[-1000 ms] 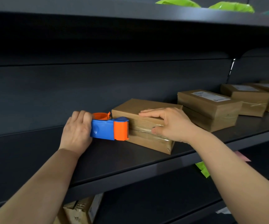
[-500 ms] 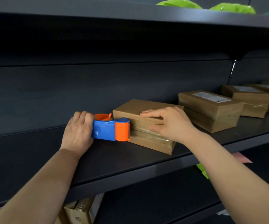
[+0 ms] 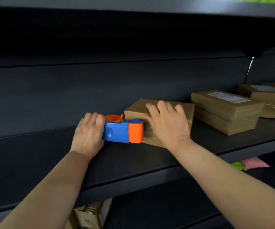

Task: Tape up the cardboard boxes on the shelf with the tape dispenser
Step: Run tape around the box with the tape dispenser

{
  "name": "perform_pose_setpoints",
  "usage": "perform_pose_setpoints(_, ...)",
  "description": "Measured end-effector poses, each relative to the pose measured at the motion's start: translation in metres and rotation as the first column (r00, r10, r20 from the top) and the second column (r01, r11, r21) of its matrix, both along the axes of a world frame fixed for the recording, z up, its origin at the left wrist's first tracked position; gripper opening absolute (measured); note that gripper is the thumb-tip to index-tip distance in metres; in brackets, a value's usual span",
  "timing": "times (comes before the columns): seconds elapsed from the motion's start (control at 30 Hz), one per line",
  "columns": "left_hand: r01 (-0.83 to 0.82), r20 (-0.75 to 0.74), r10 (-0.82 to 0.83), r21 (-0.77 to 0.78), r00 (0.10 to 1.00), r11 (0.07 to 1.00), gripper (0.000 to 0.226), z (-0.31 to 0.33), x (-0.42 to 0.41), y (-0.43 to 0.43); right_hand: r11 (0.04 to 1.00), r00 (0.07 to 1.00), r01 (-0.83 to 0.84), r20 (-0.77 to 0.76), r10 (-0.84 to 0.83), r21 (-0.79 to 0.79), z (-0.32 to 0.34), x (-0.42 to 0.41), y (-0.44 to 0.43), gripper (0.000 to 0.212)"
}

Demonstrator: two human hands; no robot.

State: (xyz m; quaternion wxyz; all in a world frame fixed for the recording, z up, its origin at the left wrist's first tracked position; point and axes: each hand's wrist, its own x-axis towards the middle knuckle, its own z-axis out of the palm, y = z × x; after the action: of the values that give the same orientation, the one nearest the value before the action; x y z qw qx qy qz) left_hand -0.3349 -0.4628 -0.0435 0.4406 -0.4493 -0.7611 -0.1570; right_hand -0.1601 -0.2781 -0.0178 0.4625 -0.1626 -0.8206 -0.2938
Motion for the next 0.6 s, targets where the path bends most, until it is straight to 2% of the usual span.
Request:
perform_pose_setpoints(0.13, 0.003, 0.01, -0.003, 0.006, 1.0, 1.0, 0.036, -0.001, -0.005, -0.006, 0.994, 0.995, -0.094, -0.036, 0.092, -0.048, 0.001, 0.005, 0.003, 0.033)
perform_pose_setpoints(0.3, -0.098, 0.105, 0.09, 0.072, 0.99, 0.993, 0.049, -0.004, -0.03, -0.025, 0.967, 0.966, -0.238, -0.128, 0.225, -0.09, 0.0, 0.025, 0.019, 0.025)
perform_pose_setpoints(0.47, -0.074, 0.035, 0.072, 0.067, 0.997, 0.995, 0.05, -0.004, -0.028, -0.016, 0.954, 0.954, -0.278, -0.145, 0.261, -0.111, 0.001, 0.033, 0.031, 0.025)
perform_pose_setpoints(0.6, -0.151, -0.014, 0.152, 0.057, 0.988, 0.987, 0.043, -0.002, -0.024, -0.01, 0.951, 0.953, -0.284, -0.143, 0.266, -0.123, 0.002, 0.033, 0.031, 0.028)
